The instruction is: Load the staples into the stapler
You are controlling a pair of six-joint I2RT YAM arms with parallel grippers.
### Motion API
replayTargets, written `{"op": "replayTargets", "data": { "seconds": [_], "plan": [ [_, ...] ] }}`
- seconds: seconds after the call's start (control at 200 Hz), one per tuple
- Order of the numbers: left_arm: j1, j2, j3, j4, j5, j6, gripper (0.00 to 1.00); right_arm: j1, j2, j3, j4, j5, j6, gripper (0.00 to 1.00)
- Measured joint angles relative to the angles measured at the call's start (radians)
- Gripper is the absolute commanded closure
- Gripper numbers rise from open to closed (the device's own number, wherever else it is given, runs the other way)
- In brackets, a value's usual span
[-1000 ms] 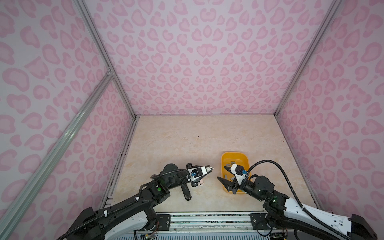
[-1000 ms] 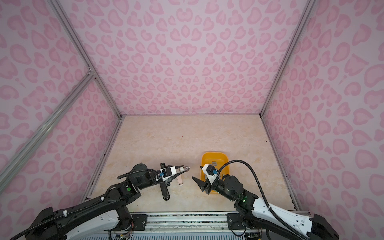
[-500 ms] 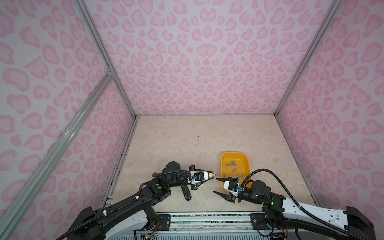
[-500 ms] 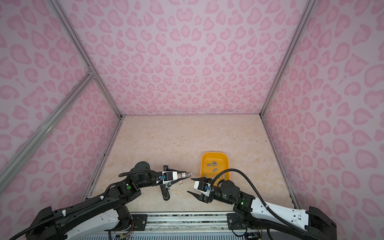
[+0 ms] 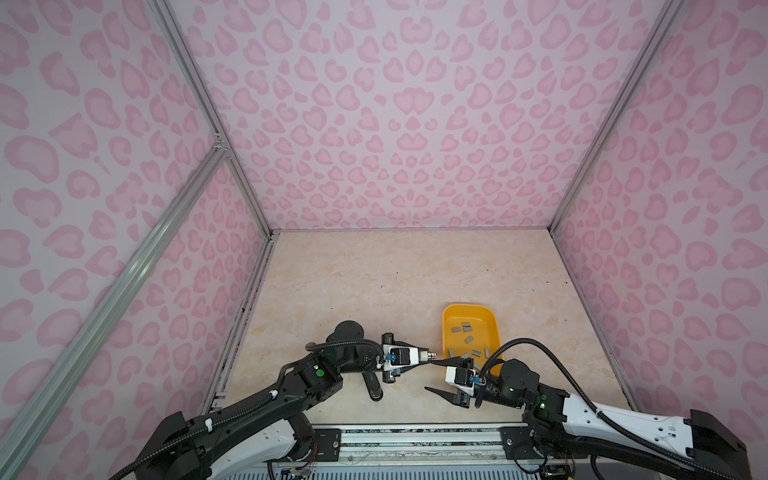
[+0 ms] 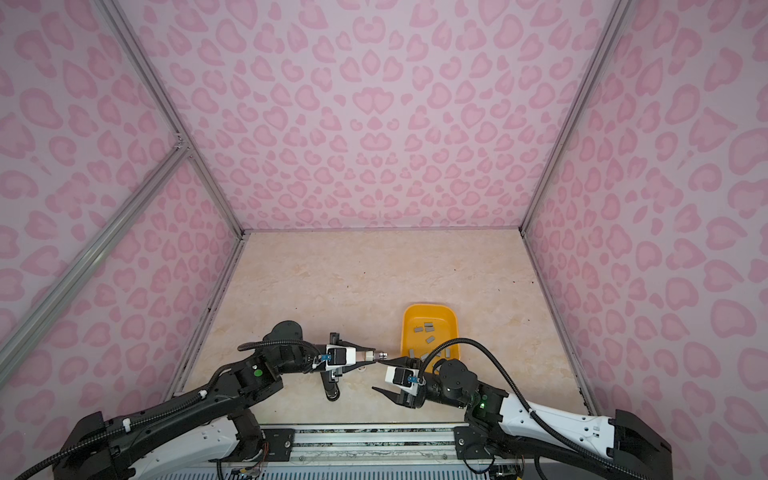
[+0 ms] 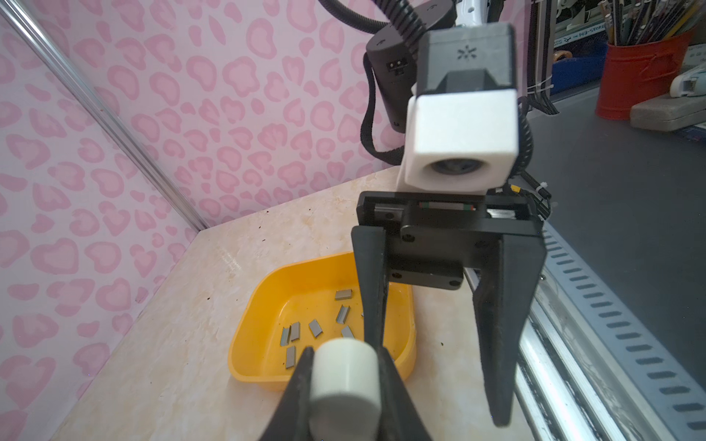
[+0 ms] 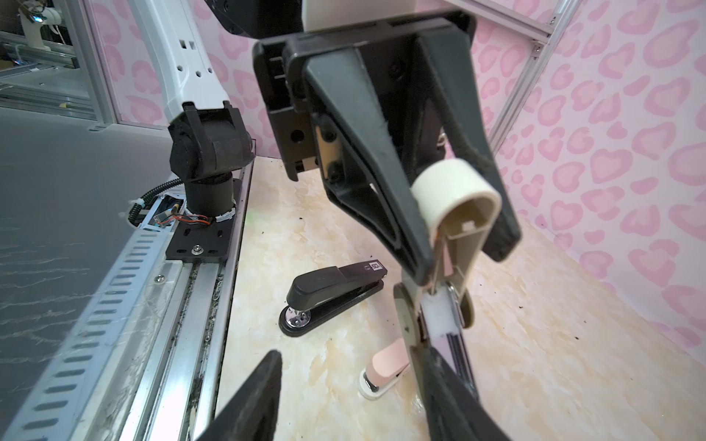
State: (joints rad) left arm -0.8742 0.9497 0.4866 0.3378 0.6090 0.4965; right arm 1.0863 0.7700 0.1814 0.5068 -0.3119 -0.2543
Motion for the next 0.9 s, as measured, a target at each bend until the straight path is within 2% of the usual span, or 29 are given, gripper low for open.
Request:
{"op": "replayTargets", "data": {
  "seconds": [0.39,0.72,0.9],
  "plan": [
    [-0.018,0.022,0.023,-0.057,0.015,0.035,0.96,0.019,0.018,0.015,0.002,0.034,0.000,0.39],
    [-0.023,0.027,0.026,-0.061,0.029,0.050,0.96,0.019,-0.199,-0.075,0.018,0.153,0.020,0.29],
    [-0.038,0.026,0.034,-0.073,0.060,0.057,0.96,0.018,-0.255,-0.076,0.019,0.114,0.036,0.29]
  ]
}}
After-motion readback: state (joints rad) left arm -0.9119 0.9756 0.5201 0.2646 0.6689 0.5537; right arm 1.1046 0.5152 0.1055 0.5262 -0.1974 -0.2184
